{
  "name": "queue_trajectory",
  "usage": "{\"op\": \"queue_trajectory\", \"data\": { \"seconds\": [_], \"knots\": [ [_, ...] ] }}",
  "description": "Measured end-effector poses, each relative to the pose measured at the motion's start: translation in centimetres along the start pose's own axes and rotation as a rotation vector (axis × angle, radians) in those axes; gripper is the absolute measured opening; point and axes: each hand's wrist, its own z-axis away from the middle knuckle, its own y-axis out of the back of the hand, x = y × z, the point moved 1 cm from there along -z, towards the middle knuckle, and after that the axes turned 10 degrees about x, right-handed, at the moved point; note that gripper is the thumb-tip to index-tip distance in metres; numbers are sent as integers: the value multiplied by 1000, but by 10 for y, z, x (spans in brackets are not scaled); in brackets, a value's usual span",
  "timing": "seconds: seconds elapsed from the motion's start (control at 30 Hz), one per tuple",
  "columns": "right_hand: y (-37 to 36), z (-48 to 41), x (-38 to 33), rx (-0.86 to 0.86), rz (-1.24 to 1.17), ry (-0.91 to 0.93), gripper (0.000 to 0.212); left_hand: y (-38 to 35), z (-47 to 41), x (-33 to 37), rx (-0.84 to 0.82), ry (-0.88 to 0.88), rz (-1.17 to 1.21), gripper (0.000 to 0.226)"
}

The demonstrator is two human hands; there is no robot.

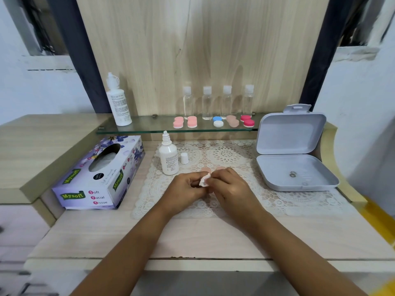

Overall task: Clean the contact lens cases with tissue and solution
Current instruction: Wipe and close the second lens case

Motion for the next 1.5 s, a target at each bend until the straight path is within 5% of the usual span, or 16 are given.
{"op": "queue_trajectory", "data": {
  "seconds": [0.4,0.97,1.2,1.5],
  "knots": [
    [-2,5,0,-101,-6,48,19,1,0,1,9,-27,-58,34],
    [9,9,16,123,58,-158,10,4,-3,-4,107,14,34,37],
    [10,13,9,-33,65,-41,27,4,-4,-7,97,27,56,39],
    [10,8,4,-115,157,-11,18,5,-5,-12,66,-53,-113,35]
  ]
}}
